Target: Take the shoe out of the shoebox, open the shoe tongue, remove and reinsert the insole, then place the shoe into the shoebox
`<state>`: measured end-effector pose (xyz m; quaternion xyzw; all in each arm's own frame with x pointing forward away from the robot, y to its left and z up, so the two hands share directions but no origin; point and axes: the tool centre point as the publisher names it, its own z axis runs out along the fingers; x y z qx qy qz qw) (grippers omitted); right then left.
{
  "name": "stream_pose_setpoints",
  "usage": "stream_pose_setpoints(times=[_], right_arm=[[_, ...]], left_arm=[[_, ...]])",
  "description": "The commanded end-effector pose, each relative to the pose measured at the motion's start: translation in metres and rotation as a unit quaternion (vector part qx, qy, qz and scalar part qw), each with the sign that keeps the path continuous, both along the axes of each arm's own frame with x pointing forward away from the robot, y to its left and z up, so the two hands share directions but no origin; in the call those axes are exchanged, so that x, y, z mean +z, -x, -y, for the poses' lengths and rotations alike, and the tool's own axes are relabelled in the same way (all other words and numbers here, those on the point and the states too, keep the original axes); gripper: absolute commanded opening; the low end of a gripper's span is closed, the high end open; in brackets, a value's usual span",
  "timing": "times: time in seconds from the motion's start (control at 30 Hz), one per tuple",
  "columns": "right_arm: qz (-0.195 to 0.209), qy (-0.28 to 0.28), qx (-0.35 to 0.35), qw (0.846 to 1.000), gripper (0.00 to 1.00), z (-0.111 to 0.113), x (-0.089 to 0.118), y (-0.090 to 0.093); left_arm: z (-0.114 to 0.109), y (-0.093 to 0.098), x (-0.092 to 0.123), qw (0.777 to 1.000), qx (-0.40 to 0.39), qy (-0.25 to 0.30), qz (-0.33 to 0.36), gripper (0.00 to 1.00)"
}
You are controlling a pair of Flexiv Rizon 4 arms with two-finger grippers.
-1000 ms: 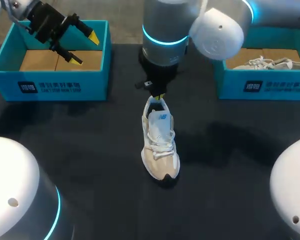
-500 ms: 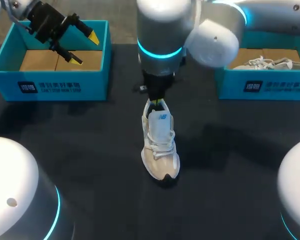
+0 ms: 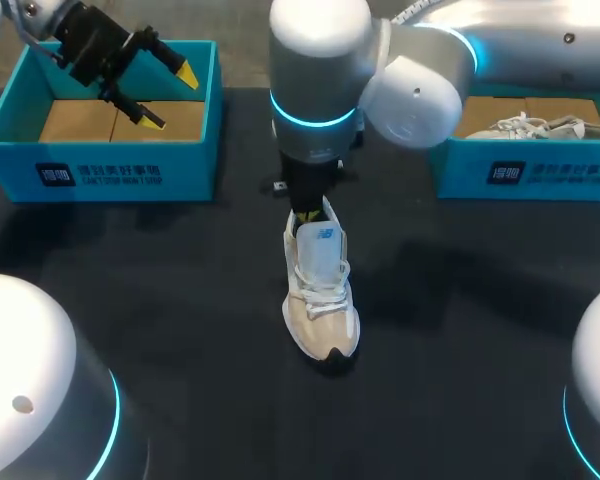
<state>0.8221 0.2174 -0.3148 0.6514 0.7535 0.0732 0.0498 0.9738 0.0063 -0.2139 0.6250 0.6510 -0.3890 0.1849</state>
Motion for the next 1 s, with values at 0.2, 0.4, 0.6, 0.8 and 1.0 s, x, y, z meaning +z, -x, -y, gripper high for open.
stream_pose_setpoints(times=[0.2,0.4,0.6,0.8,1.0], right_arm=[[-0.023,-0.009,-0.024,0.999,0.00,0.006,-0.035,0.000],[-0.038,-0.005,-0.028,0.999,0.00,0.009,-0.045,0.008],[-0.051,-0.002,-0.027,0.998,0.00,0.011,-0.056,0.006],[-0.070,-0.001,-0.026,0.997,0.00,0.011,-0.075,0.005],[-0.077,0.001,-0.028,0.997,0.00,0.013,-0.083,0.004]], left_arm=[[0.000,-0.001,0.000,1.000,-0.001,-0.001,-0.001,1.00],[0.000,-0.001,0.000,1.000,-0.001,-0.001,-0.001,1.00],[0.000,-0.001,0.000,1.000,-0.001,-0.001,-0.001,1.00],[0.000,-0.001,0.000,1.000,-0.001,-0.001,-0.001,1.00],[0.000,-0.001,0.000,1.000,-0.001,-0.001,-0.001,1.00]])
